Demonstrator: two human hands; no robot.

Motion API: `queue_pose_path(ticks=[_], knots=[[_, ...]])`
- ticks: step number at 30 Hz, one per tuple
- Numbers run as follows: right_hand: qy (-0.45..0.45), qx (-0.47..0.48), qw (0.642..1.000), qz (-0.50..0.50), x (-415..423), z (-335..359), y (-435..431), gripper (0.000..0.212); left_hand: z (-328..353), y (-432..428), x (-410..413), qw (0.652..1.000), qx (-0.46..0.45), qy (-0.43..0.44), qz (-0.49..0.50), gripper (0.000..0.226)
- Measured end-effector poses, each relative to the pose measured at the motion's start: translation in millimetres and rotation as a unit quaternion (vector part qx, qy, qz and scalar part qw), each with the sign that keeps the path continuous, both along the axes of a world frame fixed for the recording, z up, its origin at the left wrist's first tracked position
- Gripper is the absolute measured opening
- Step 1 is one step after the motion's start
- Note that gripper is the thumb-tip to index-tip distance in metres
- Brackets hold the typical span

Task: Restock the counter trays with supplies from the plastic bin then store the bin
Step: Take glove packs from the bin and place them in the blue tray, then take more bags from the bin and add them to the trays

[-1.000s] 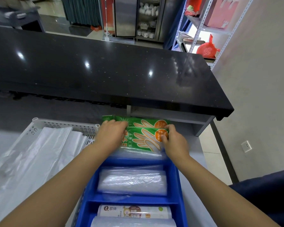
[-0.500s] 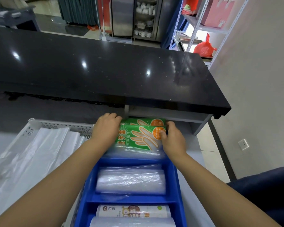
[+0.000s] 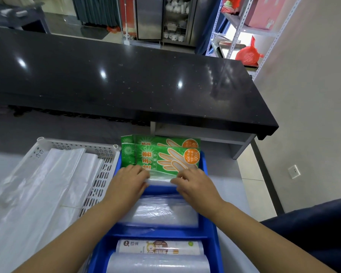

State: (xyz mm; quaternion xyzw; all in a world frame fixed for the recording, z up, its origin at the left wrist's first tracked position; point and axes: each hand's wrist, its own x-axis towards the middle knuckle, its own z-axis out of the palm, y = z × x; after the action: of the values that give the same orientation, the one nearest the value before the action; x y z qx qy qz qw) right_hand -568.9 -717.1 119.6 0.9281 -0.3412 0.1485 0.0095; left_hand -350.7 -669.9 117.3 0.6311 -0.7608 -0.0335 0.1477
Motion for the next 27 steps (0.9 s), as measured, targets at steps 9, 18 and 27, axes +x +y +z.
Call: queue_pose_path(ticks=[9, 18, 27], knots=[[0.013, 0.089, 0.995, -0.05, 1, 7, -18, 0.022, -2, -20, 2, 0.991, 0.128, -0.021, 0.019, 0.036], [0.108, 0.024, 0.993, -0.049, 6, 15, -27, 0.027, 34, 34, 57, 0.976, -0.035, -0.027, 0.214, 0.032], [0.045, 0.017, 0.996, 0.081, 84, 52, 39, 0.01, 34, 140, 65, 0.95, 0.061, 0.036, 0.305, 0.025]])
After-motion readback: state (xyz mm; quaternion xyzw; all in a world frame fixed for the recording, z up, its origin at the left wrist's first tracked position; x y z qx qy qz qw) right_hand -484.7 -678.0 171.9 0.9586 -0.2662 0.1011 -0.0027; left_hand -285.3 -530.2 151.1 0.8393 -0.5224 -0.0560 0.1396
